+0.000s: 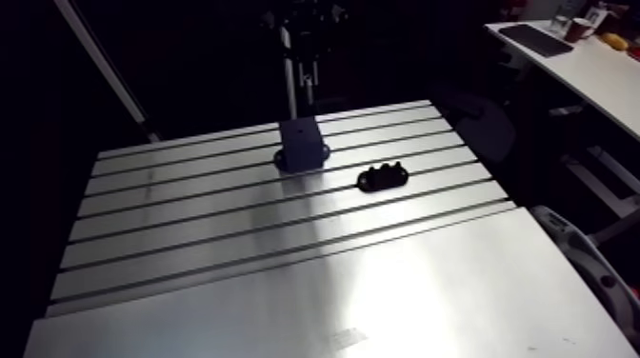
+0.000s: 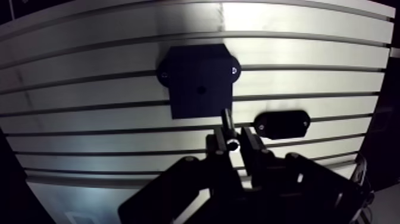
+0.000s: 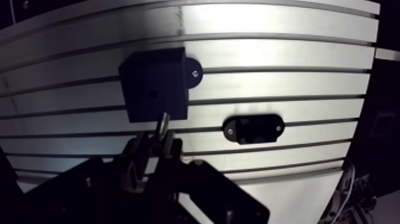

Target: Pick up the M10 bolt and insert it into the hole until fully seated.

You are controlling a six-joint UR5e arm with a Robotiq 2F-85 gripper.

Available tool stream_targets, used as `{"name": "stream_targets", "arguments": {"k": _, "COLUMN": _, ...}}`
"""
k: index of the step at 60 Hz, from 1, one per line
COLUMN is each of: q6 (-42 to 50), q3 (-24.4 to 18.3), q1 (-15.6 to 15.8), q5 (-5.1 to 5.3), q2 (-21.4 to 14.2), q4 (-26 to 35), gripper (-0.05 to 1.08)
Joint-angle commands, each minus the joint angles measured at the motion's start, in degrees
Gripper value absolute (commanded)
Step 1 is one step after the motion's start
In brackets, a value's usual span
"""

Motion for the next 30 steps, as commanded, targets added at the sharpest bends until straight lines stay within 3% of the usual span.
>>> {"name": "stream_targets", "arguments": {"k": 1, "q6": 2.07, "q3": 0.10, "q1": 0.87, "q5": -0.06, "q2": 1.06, "q4": -0.38, "gripper": 1.07}}
{"name": "stream_targets", "arguments": {"k": 30, "q6": 2.17, "q3": 0.19, "q1": 1.44, "q5": -0.16, "q2": 2.55, "q4": -2.05, "gripper": 1.07}}
